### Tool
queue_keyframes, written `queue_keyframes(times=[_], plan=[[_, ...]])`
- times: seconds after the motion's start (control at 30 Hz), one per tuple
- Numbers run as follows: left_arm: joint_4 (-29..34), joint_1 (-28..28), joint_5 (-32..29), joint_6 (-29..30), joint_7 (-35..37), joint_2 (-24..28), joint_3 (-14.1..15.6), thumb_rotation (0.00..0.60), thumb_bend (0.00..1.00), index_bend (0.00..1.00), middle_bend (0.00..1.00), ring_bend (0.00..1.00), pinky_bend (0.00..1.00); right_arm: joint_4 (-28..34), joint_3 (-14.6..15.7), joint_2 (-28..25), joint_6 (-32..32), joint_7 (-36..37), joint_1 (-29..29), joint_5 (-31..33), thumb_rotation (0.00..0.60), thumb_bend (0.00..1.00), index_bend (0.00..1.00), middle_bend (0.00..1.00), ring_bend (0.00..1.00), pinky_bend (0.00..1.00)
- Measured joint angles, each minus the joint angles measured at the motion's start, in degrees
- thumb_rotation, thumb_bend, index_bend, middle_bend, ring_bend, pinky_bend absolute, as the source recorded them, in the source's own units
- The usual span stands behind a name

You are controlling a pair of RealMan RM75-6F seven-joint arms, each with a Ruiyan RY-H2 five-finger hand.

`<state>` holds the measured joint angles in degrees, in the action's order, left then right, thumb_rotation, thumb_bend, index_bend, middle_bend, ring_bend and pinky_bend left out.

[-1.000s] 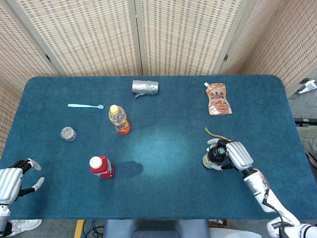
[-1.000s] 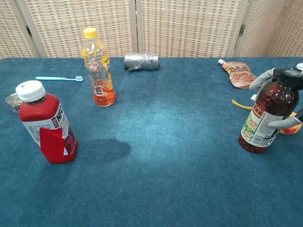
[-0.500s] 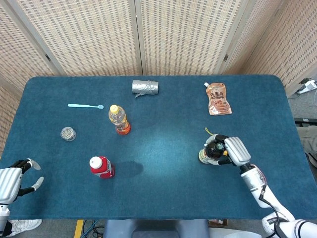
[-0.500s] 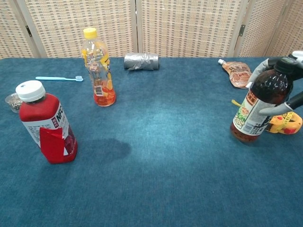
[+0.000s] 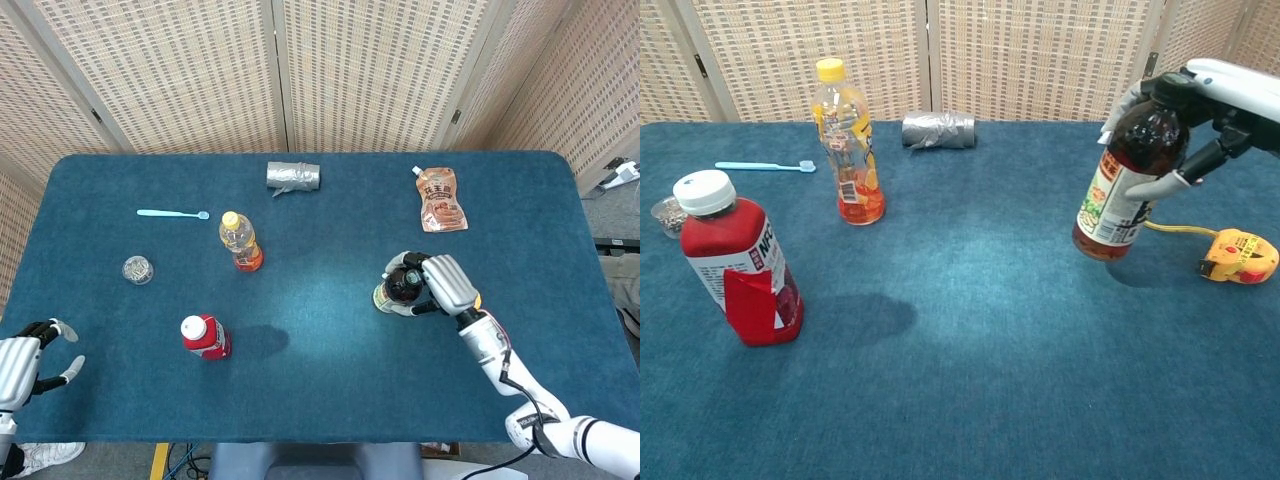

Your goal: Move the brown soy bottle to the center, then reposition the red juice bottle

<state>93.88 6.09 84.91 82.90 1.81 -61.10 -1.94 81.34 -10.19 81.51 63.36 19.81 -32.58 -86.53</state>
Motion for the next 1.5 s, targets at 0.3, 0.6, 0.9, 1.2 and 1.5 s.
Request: queue_keyframes(times=[0.3, 0.6, 0.9, 1.2, 1.5], plan=[[-0.2, -0.1, -0.6, -0.1, 1.0, 0.4, -0.3, 0.6, 0.24, 0.48, 0.42, 0.36, 0.56, 0.7, -2.3, 2.8, -4.8, -2.4, -4.9, 3.0, 0.6, 0.03, 0.48, 0.59, 0.52, 0.65], [-0.2, -0.2, -0.8, 0.1, 1.6, 0.8, -0.5, 0.6, 0.24, 0.48, 0.42, 0.36, 0.56, -0.7, -3.1, 6.0, -7.4, -3.7, -8.1, 5.0, 0.6, 0.03, 0.48, 0.59, 0.52, 0.65], [-0.6, -0.2, -1.1, -0.2, 2.1, 0.8, -0.6, 0.6, 0.24, 0.48, 0.42, 0.36, 0.56, -2.8, -4.1, 9.1, -9.4, -4.5, -11.4, 6.3, 0.6, 0.03, 0.48, 0.59, 0.53, 0.65], [-0.7, -0.2, -1.2, -0.1, 2.8, 1.1, -0.8, 0.6, 0.24, 0.48, 0.42, 0.36, 0.56, -4.1, -4.4, 11.4, -11.6, -6.9, -13.7, 8.4, 0.6, 0.03, 0.48, 0.59, 0.53, 0.65], [-0.7, -0.4, -1.4, 0.1, 3.4, 1.4, -0.9, 0.6, 0.24, 0.48, 0.42, 0.36, 0.56, -6.1, -4.3, 13.4, -12.8, -8.3, -15.2, 9.9, 0.6, 0.03, 0.48, 0.59, 0.53, 0.65]])
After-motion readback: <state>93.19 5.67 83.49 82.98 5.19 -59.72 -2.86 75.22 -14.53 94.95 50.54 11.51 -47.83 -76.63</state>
